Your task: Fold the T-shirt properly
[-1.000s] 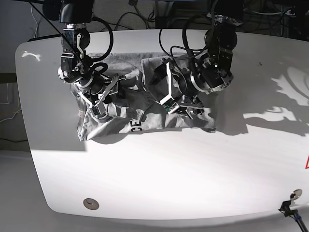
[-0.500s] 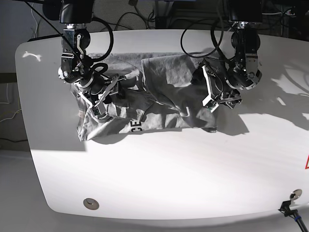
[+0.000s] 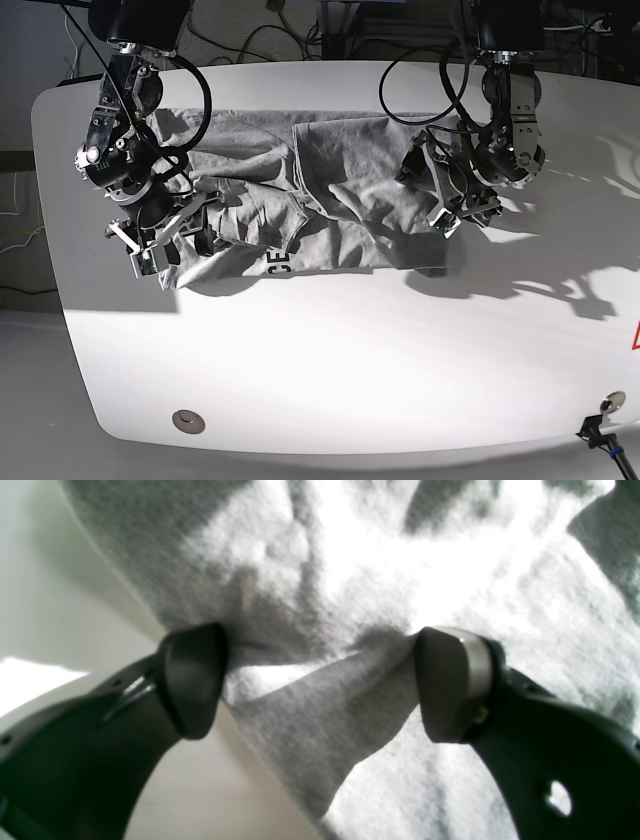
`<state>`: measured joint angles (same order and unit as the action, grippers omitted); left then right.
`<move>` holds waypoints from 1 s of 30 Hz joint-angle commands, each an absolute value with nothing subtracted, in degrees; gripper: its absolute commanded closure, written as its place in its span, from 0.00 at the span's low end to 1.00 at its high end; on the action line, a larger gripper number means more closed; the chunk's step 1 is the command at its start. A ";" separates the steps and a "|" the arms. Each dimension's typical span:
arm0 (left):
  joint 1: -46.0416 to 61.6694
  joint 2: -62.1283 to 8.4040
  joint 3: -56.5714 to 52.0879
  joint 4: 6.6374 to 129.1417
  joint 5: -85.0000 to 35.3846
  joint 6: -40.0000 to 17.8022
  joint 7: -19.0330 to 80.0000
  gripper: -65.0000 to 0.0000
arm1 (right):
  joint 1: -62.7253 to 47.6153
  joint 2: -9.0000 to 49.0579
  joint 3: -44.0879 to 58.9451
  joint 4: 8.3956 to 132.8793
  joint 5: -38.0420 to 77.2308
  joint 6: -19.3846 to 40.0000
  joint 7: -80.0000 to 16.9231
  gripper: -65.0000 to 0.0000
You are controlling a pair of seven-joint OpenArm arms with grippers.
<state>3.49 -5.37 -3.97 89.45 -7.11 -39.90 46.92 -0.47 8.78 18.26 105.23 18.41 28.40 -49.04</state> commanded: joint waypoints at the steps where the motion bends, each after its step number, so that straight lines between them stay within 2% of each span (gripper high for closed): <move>1: 3.65 -5.49 -3.91 89.71 -7.16 -40.00 48.22 0.14 | 1.98 9.63 21.67 102.02 19.03 29.41 -49.19 0.46; 4: 3.65 -5.58 -3.91 89.71 -7.16 -40.00 48.22 0.14 | 4.09 9.80 27.56 95.69 19.03 33.27 -49.54 0.29; 6: 3.65 -5.58 -3.91 89.71 -7.16 -40.00 48.22 0.14 | 4.62 10.51 29.85 92.62 19.03 35.47 -50.95 0.24; 11: 3.74 -5.58 -3.91 89.80 -7.16 -40.00 48.22 0.14 | 4.44 10.33 33.10 85.49 19.03 40.00 -51.21 0.24; 15: 3.74 -5.58 -3.91 89.80 -7.16 -40.00 48.22 0.14 | 4.00 9.98 33.54 81.71 19.12 40.00 -51.21 0.24; 19: 3.74 -5.58 -3.91 89.80 -7.16 -40.00 48.22 0.14 | 1.80 9.01 32.57 81.10 24.75 40.00 -51.30 0.24; 28: 3.74 -5.58 -3.91 89.80 -7.16 -40.00 48.22 0.14 | 0.13 7.52 25.80 81.19 30.81 40.00 -51.30 0.25; 30: 3.74 -5.58 -3.91 89.80 -7.16 -40.00 48.22 0.14 | 0.40 7.43 25.71 81.19 30.81 40.00 -51.21 0.33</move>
<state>3.79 -5.45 -3.99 89.56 -7.33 -39.90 46.65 -0.10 6.98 25.76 80.55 31.14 40.07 -50.35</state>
